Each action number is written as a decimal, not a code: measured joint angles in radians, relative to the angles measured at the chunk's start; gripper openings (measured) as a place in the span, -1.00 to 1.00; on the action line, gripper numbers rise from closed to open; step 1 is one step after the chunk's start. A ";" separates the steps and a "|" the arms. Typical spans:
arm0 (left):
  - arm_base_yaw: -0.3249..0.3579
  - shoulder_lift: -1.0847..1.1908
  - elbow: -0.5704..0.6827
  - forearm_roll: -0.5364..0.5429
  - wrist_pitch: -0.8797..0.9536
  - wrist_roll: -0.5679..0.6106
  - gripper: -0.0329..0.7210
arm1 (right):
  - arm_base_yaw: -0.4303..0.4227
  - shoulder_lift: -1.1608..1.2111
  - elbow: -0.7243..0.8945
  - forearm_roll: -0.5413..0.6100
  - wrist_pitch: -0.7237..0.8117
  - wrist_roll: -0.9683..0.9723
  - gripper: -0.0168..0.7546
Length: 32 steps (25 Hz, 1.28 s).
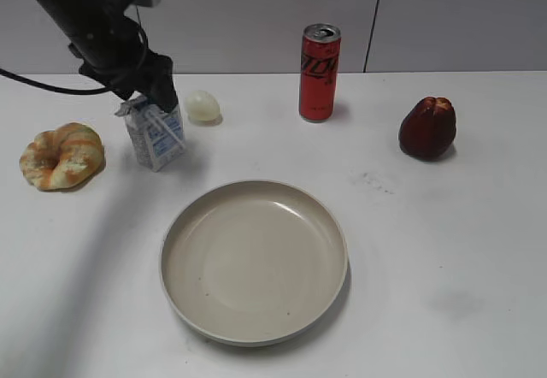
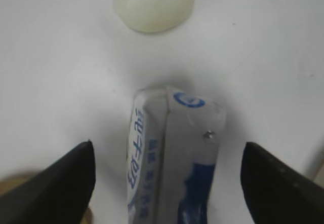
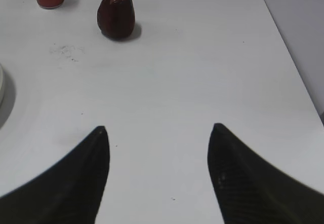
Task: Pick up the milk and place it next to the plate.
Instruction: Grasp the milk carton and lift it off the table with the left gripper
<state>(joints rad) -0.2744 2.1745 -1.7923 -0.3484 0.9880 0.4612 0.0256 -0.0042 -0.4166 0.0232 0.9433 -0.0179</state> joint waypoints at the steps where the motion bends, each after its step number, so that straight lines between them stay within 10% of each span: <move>1: 0.000 0.007 0.000 0.000 -0.009 0.001 0.93 | 0.000 0.000 0.000 0.000 0.000 0.000 0.25; 16: -0.005 0.054 -0.002 -0.002 -0.024 0.003 -0.07 | 0.000 0.000 0.000 0.000 0.000 0.000 0.25; 32: -0.042 -0.085 -0.135 -0.016 0.150 -0.066 -0.12 | 0.000 0.000 0.000 0.000 0.000 0.000 0.25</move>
<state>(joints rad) -0.3161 2.0891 -1.9274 -0.3641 1.1380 0.3948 0.0256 -0.0042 -0.4166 0.0232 0.9433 -0.0179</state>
